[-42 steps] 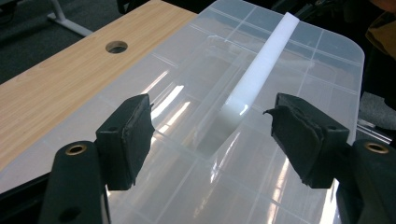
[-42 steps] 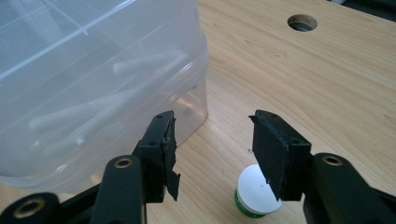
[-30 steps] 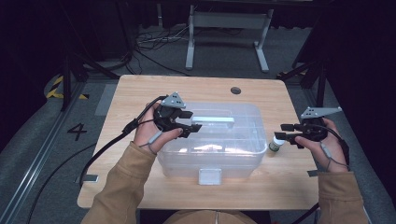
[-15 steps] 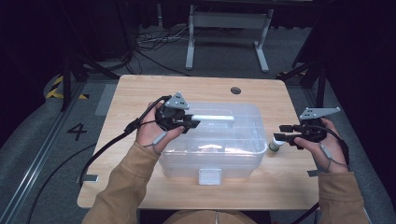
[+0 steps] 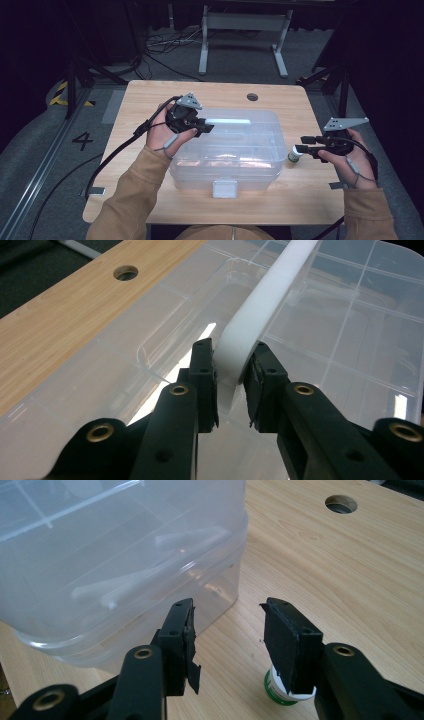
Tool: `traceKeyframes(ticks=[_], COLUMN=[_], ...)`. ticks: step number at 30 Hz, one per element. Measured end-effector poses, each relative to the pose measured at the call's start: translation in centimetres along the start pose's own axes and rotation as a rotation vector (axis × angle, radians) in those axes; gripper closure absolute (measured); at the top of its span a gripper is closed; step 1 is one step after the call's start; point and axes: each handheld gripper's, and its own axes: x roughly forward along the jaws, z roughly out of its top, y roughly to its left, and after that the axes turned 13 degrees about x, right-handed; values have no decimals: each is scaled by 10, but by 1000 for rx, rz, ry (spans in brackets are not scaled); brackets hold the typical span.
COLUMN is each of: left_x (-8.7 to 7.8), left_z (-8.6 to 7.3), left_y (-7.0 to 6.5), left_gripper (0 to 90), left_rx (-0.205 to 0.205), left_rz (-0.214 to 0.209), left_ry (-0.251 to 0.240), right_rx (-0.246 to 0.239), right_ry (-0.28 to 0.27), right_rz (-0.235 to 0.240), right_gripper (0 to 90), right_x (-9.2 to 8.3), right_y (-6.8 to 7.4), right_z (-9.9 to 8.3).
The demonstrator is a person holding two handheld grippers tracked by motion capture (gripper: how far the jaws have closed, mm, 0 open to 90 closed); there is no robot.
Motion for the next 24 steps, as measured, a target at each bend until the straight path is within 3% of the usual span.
traceKeyframes(ticks=[5, 9, 14, 19, 24], left_x=[-1, -2, -3, -4, -4], left_z=[6, 9, 13, 19, 23], left_y=[4, 11, 17, 22, 27], left_gripper=[759, 759, 759, 758, 758], left_rx=[-8, -29, -51, -44, -53], left_rz=[-4, -23, -37, -29, -37], left_ry=[21, 15, 16, 25, 35], right_rx=[-4, 28, -8, -27, -68], right_ry=[-2, -11, 6, 54, 97], right_rz=[7, 35, 61, 124, 153], right_gripper=[617, 770, 892, 895, 900], right_x=[-4, -11, -15, -11, -5], right_y=[4, 8, 14, 20, 27], right_z=[-1, -2, -2, -4, -4])
